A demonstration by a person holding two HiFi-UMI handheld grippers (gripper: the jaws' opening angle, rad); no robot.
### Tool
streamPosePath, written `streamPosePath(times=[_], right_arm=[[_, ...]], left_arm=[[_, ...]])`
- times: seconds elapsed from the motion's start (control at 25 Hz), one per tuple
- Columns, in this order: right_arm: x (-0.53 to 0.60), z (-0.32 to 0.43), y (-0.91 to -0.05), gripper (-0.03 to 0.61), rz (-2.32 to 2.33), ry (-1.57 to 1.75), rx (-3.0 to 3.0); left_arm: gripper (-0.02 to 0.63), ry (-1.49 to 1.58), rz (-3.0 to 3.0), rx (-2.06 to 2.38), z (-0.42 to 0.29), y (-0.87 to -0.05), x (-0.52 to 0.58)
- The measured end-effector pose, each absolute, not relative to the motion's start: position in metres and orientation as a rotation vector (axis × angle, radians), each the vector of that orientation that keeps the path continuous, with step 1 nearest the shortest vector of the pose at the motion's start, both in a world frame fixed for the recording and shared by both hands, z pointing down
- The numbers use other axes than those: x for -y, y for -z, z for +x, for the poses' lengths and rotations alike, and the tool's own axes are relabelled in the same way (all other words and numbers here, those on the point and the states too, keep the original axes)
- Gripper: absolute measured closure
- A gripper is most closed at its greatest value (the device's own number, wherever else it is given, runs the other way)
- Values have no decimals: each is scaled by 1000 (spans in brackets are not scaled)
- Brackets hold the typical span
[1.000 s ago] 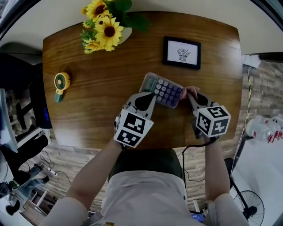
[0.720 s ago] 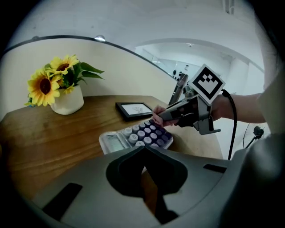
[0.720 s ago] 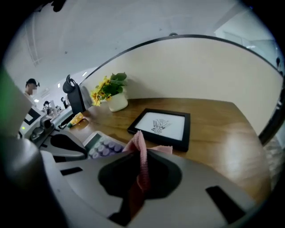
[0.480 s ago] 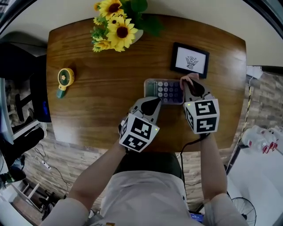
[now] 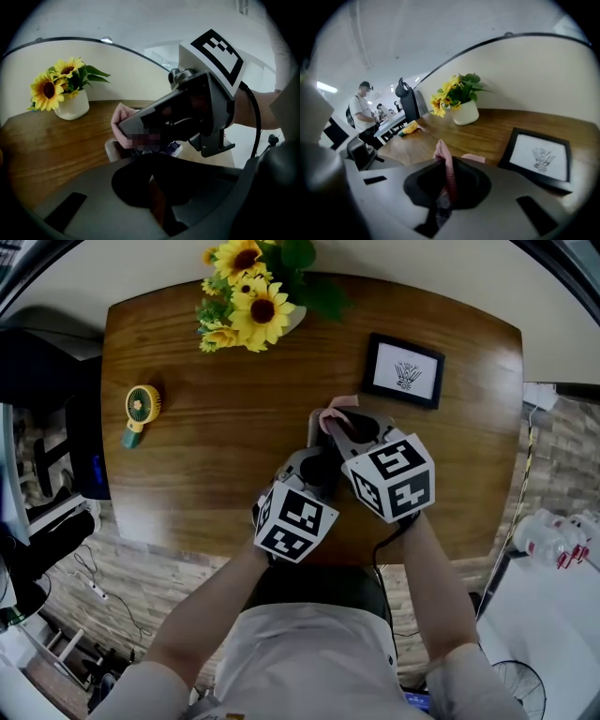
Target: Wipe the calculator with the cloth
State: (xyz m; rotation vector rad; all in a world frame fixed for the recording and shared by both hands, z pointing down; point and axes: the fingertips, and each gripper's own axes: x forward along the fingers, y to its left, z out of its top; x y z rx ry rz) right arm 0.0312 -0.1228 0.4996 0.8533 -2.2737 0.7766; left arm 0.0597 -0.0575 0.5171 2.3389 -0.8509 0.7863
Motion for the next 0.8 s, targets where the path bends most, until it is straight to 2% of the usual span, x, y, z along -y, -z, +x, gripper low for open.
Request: streamPosePath(times=[0.24,0.8], right_arm=[[112,32,-492,561,803,-860,2335],[32,136,-516,563,849,-866,2097]], left_arm=[[612,-777,2333,854,59,-518,58],[612,-802,2355,871,58,-519,58]])
